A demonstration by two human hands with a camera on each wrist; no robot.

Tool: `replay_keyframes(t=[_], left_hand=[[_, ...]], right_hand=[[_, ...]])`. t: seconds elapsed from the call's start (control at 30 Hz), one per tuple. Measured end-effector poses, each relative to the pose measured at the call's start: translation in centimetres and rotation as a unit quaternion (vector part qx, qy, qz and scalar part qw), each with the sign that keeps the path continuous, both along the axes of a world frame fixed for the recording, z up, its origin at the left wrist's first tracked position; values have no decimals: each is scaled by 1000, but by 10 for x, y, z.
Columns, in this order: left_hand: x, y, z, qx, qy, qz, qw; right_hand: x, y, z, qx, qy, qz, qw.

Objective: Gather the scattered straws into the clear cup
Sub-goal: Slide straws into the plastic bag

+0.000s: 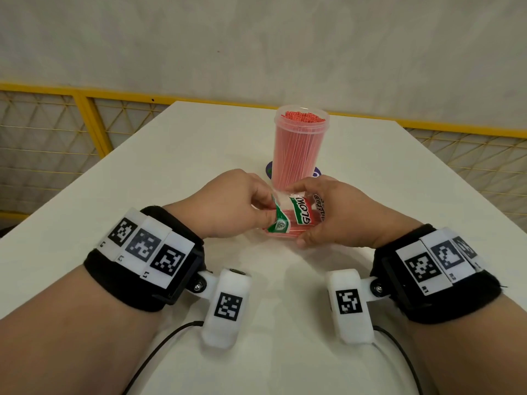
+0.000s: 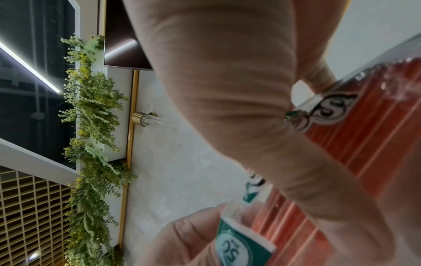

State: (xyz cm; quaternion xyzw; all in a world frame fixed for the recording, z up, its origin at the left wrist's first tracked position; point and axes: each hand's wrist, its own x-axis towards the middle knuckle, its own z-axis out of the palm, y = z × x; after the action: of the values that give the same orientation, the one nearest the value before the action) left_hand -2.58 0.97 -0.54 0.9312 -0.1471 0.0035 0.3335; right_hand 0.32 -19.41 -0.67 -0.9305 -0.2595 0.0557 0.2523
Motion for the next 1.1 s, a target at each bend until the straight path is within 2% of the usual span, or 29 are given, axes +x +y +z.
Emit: replay_keyframes(t=[0.1,0.4,0.53,0.77,0.87,1.1], left_hand=[[-1,-1,1,70,0,-10,998],[0,-5,-1,197,48,-7,979],[2,-2,-1,212,41,-13,976],[8,-5,-3,275,44,-39,960],[10,-5,-5,264,67,-50,961],[10,-2,-7,273,60,-41,959]], right_hand=[[-1,2,0,-15,-13,4,1000],[-3,9,-3,-46,-12,8,999],[-2,11,-3,-46,-14,-13,999],[0,10,-7,-28,-8,4,1000],[1,10,-7,-25,-11,12,1000],[1,6,-4,-58,-30,4,998]])
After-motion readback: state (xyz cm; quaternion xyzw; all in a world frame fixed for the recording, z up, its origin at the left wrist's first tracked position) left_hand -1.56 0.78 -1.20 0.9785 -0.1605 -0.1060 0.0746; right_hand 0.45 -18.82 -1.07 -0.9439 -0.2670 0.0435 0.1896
